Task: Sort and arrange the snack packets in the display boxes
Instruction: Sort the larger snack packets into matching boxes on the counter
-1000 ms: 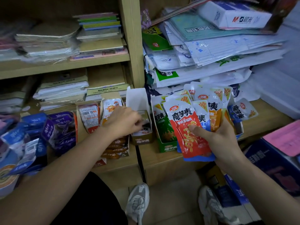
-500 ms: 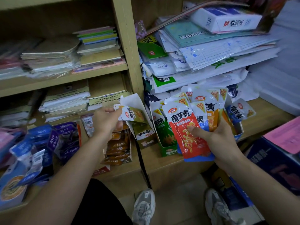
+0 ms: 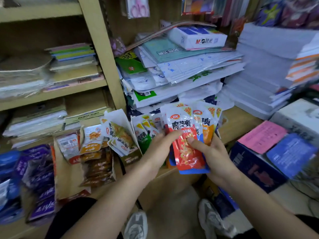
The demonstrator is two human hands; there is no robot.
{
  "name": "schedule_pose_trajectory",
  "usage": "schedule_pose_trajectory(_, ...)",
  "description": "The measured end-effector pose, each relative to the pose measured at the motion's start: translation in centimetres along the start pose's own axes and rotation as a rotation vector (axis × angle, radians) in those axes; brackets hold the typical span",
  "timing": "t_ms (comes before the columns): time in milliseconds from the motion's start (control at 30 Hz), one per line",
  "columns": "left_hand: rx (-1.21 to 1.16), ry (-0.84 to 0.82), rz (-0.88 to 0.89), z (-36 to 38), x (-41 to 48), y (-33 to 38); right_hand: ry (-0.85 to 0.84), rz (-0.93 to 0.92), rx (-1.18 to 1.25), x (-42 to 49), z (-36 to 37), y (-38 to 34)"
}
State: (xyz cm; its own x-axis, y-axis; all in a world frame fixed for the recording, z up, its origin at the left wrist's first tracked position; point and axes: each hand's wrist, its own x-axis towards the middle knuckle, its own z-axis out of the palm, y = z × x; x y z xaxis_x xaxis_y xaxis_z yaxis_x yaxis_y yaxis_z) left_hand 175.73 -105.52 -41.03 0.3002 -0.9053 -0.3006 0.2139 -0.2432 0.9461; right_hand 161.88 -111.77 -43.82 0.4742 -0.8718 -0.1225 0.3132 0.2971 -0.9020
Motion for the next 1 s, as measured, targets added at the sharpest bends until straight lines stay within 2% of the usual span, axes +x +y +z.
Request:
schedule_pose_trajectory(133,-0.079,0.034,0.047,1.9,1.8,-1.5,0.024,0.062,0.052,0.0,-1.6,-0.5)
schedule_pose_trajectory(300,-0.097,0.041,0.185,3.8,2.7,-2.6,-0.038,-0.084,-0.237,0.4,-3.3,-0.7)
schedule_pose_trajectory(400,-0.151,0.074,0.211,4.4,3.2,-3.1,-0.025,-0.078,-0.220,0.5,-3.8,-1.8)
schedule_pose_trajectory(567,-0.176,0.146,0.216,4.4,4.1,-3.9,0.095,0.082,-0.073,1.0,-4.8,-2.7)
schedule_pose_trajectory(867,-0.228,0.298,0.205,2.7,4.0,-3.4,0.174,0.082,-0.042,1.7,-4.1,-2.8)
schedule_pose_trajectory(1000,-0.201,0.423,0.250,-0.1,4.4,-2.2,0.324,0.105,0.006,3.0,-4.3,-3.6)
